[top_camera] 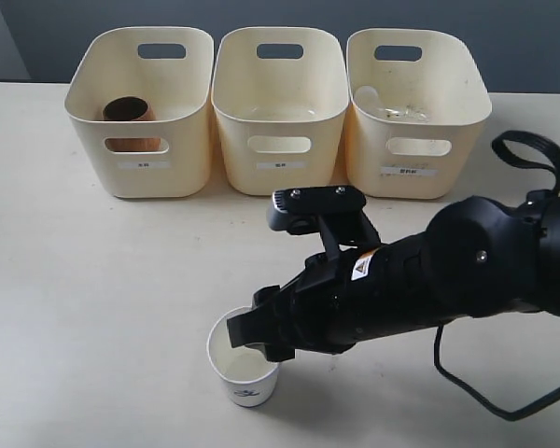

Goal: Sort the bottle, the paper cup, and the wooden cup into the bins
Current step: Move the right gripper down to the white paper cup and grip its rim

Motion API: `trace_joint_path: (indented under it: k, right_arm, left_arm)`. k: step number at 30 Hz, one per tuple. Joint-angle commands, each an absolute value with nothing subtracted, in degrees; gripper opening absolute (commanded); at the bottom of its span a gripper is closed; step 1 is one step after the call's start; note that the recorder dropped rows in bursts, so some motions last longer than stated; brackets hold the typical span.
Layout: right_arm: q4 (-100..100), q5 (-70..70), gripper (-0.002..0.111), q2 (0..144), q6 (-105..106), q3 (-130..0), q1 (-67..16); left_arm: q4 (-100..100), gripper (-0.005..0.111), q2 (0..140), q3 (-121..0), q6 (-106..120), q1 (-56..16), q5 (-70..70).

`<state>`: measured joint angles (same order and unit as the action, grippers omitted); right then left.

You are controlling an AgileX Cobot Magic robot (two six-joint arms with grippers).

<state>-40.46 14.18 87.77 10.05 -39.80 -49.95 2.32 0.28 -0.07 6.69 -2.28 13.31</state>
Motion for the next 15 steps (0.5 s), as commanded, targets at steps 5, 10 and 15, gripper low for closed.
trace_joint_path:
  k: [5,10,15]
  right_arm:
    - [-40.55,12.89,0.058,88.96,10.57,-39.95,-50.08]
    - [-40.55,13.15,0.058,90.17,10.57,-39.95,-50.08]
    - [-40.55,13.0,0.058,92.1,10.57,-39.95,-50.08]
  left_arm:
    - [2.25,0.0,0.0,0.0,6.58,-2.47,13.26]
    - [2.25,0.0,0.0,0.0,6.58,-2.47,13.26]
    - [2.25,0.0,0.0,0.0,6.58,-2.47,13.26]
